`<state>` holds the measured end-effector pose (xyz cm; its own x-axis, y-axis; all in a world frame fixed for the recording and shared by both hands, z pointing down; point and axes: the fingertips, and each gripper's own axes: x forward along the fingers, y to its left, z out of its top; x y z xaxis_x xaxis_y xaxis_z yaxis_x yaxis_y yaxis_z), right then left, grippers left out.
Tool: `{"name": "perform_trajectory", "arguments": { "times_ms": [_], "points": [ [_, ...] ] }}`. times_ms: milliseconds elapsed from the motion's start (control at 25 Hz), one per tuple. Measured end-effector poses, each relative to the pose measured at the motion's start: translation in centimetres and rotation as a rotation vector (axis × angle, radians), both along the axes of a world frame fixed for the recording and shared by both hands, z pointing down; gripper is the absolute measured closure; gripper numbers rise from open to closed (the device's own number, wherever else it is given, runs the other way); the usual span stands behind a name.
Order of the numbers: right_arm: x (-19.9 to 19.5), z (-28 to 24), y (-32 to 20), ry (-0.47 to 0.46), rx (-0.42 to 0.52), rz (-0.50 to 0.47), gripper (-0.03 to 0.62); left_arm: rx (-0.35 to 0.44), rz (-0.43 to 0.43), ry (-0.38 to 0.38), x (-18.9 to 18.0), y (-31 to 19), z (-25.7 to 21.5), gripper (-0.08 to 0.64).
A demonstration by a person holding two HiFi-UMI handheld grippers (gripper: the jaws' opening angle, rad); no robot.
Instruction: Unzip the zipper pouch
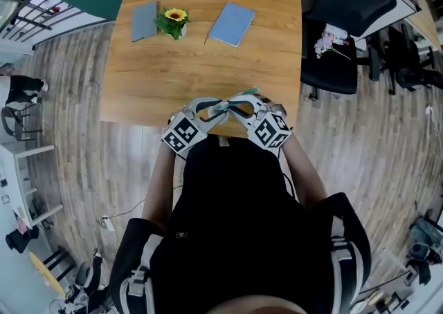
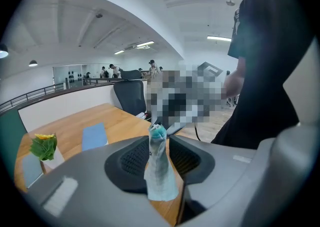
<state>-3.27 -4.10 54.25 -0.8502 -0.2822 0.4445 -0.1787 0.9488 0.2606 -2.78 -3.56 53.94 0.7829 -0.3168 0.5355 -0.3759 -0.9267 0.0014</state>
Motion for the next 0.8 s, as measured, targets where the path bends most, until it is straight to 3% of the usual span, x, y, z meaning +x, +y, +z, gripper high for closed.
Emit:
{"name": "perform_trajectory", "arguments": {
  "times_ms": [120,280,440,680,800],
  "points": [
    [0.3,0.1,0.1,0.003,-0.002,0.006,0.545,0.002,0.028,-0.023,0.2,0.0,0.2,0.496],
    [0.9,0.4,-0.2,0.005,0.001,0.037,0.532,0.028,0.03,-0.045,0.7,-0.3,0.5,0.52],
    [1.6,0.0,-0.6,-0.022,-0.006,0.074,0.471,0.049,0.009,-0.065,0.6,-0.7,0.7,0.528],
    [2.3,-1.1,-1.0,-0.116,-0.086,0.129,0.463,0.134,-0.072,-0.141,0.1,-2.2,0.8,0.531],
    [1.6,-1.8,-0.9,-0.186,-0.141,0.136,0.499,0.194,-0.078,-0.208,0.4,-2.6,1.2,0.531]
  ]
}}
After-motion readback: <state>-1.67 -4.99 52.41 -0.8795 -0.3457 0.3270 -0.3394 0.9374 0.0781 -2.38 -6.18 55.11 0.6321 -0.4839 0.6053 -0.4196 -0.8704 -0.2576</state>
